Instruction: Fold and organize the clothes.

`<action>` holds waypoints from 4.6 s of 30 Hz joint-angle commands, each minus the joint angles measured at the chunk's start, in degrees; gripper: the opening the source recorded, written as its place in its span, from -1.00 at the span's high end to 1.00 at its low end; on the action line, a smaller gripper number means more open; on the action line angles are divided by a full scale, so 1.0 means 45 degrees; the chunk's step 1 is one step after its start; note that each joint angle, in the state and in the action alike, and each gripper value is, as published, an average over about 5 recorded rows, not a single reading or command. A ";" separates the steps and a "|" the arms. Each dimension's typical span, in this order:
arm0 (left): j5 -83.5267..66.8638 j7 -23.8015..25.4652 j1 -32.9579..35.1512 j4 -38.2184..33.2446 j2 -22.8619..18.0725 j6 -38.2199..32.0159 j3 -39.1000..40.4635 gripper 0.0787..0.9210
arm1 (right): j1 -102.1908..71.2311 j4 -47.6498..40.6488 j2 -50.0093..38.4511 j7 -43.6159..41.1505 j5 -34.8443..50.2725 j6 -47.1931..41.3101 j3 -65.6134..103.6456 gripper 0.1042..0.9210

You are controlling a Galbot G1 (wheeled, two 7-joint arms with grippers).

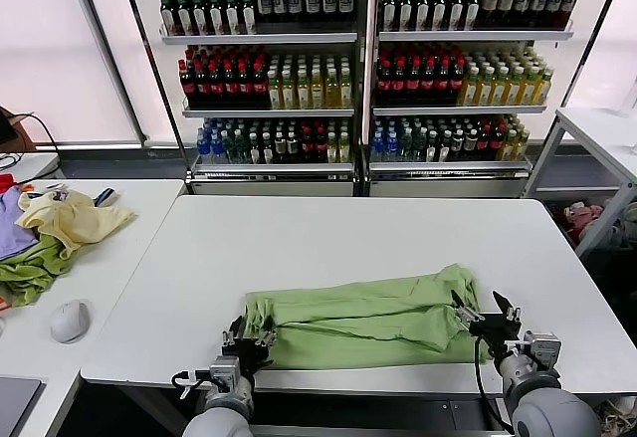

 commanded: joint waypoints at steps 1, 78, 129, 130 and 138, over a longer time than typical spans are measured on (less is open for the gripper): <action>-0.1112 0.0132 0.0059 -0.0097 0.0821 0.0002 -0.0816 -0.09 | -0.0055 0.0110 0.0034 0.0002 0.0001 0.0025 0.0022 -0.76; -0.6153 0.1708 -0.2362 -0.1157 0.0573 -0.1227 0.0045 -0.40 | 0.0735 0.0050 0.0040 0.0014 0.0138 0.0239 0.0186 -0.76; -0.7774 0.1089 -0.1606 -0.0190 0.1837 -0.0376 -0.2881 0.86 | 0.0978 0.0069 -0.0085 0.0044 0.0292 0.0247 0.0298 -0.76; -0.8063 0.1071 -0.1592 -0.0340 0.2090 -0.0311 -0.3248 0.87 | 0.0992 0.0067 -0.0090 0.0045 0.0304 0.0248 0.0292 -0.76; -1.0156 0.1013 -0.1748 -0.1222 0.4922 0.0482 -0.6445 0.87 | 0.1182 0.0044 -0.0022 0.0041 0.0331 0.0270 0.0133 -0.76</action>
